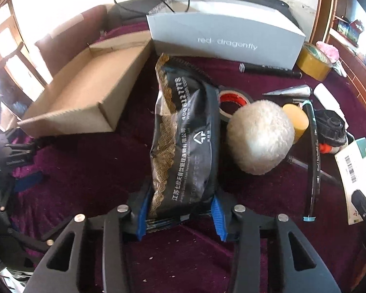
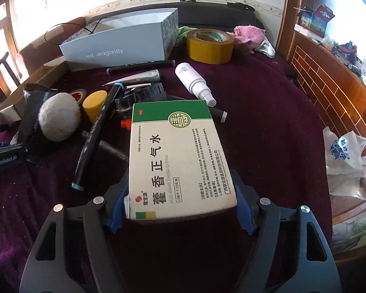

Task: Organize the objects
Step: 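Lift the black bag with the left tool while the right tool lifts the medicine box toward the cardboard tray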

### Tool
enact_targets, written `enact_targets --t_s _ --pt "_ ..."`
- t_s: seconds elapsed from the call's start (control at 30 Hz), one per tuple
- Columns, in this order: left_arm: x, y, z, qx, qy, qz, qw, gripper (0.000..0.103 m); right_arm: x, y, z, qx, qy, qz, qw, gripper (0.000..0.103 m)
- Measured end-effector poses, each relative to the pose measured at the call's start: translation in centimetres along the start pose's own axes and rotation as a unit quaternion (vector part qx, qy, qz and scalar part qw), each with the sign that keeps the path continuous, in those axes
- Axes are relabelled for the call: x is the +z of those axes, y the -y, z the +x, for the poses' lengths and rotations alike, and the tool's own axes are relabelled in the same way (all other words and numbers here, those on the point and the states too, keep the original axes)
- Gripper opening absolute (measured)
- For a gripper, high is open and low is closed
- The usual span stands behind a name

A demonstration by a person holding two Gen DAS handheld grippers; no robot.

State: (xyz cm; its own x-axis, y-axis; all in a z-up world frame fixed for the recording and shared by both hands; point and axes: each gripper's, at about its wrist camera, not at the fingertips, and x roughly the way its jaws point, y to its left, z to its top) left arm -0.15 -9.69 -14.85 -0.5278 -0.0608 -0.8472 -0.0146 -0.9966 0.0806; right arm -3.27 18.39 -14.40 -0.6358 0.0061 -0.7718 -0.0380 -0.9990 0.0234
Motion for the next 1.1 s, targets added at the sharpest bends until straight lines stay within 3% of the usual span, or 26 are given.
enact_targets --t_s 0.13,0.2,0.4,0.77,1.1 --pt "0.2 -0.7 -1.1 -0.002 0.019 0.0 0.9998 0.04 -0.4 0.8 -2.1 0.014 0.025 0.022 0.999 0.072" --pt "0.3 -0.5 -2.0 0.0 0.033 0.001 0.9994 0.034 -0.4 1.3 -3.2 0.019 0.036 0.035 0.999 0.072" --pt "0.7 0.2 -5.3 -0.007 0.075 0.009 0.9971 0.034 0.1 1.9 -6.4 0.019 0.077 0.065 0.995 0.072" --pt "3.7 0.0 -10.4 0.011 0.142 0.007 0.9897 0.034 3.2 -1.1 -10.7 0.036 0.14 0.043 0.989 0.072" --pt "6.1 -3.1 -13.3 0.033 0.163 0.0 0.9861 0.034 6.9 -4.2 -12.6 0.059 0.159 0.053 0.984 0.072"
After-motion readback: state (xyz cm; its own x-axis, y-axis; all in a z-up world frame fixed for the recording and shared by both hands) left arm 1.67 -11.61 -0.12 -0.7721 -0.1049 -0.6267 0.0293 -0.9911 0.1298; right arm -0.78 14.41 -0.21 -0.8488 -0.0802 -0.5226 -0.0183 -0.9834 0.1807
